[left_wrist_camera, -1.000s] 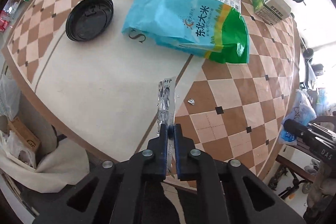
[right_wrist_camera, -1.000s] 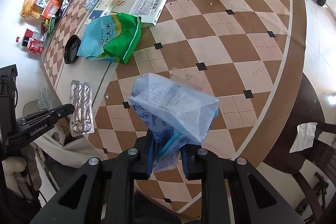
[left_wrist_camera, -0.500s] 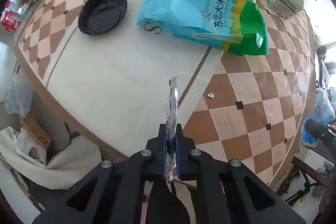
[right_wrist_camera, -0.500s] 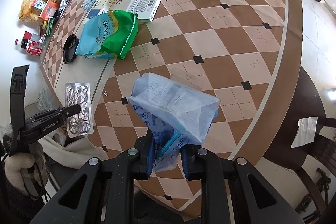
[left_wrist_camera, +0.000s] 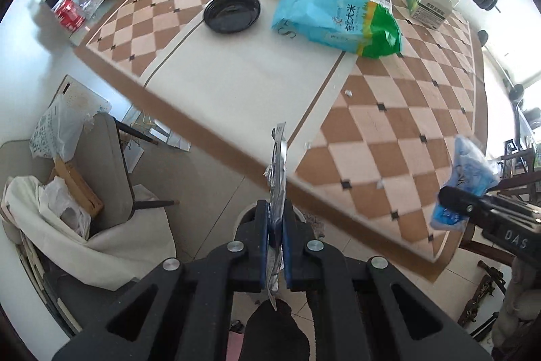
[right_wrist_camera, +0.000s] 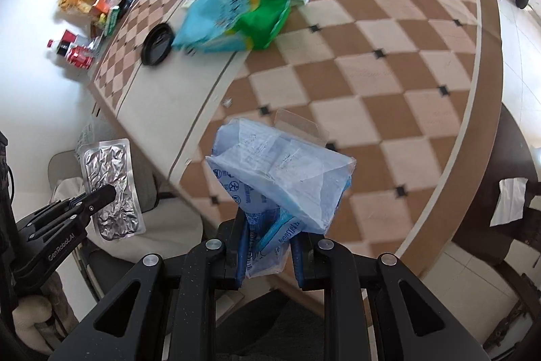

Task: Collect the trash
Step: 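Carry both items over the bin and open both tools to drop them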

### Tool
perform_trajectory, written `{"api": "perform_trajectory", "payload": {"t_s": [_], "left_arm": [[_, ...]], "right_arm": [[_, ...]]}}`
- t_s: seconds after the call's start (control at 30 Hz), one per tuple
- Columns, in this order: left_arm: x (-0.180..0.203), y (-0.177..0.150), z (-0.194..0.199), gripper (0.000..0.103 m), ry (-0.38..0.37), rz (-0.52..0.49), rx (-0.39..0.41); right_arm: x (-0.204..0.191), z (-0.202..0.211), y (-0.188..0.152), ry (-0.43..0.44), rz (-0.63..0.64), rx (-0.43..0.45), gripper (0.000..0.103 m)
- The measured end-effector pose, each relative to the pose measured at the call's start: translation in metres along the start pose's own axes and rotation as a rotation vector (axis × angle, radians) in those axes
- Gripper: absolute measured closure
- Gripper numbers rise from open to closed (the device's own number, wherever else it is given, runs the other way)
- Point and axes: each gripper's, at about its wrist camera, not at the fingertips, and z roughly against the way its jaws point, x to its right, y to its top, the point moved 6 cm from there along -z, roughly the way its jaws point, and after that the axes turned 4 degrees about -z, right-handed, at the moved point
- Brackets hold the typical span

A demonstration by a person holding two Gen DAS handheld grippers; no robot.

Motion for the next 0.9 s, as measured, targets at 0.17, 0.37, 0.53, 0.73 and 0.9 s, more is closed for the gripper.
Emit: {"api": "perform_trajectory", "payload": {"t_s": [0.17,0.37,0.53,0.73,0.9], "left_arm": [[-0.028,-0.062,-0.007,0.098,-0.056,0.029,-0.016],[-0.058,-0.127,-0.081,0.098,-0.146,0.117,-0.148],[-0.066,-0.157,-0.183,0.098,-0.236,0.216,-0.270],[-0.070,-0.168,-0.299,0.097,-0.286,0.290,-0.355],[-0.068,-0.175,-0.365,0.096,-0.268,0.263,-0.385]], "right_arm": [[-0.033,-0.023,-0.078,0.015,-0.011,-0.033,0.081],[-0.048,-0.093,-0.169,-0.005,-0.064,-0.137,0.081],[-0.040,-0.180,-0.219,-0.041,-0.097,-0.233,0.081],[-0.008,-0.303,-0.238,-0.074,-0.134,-0.298,0.081],[0.029,-0.383,-0.235,-0.104,-0.135,-0.325,0.080]]}}
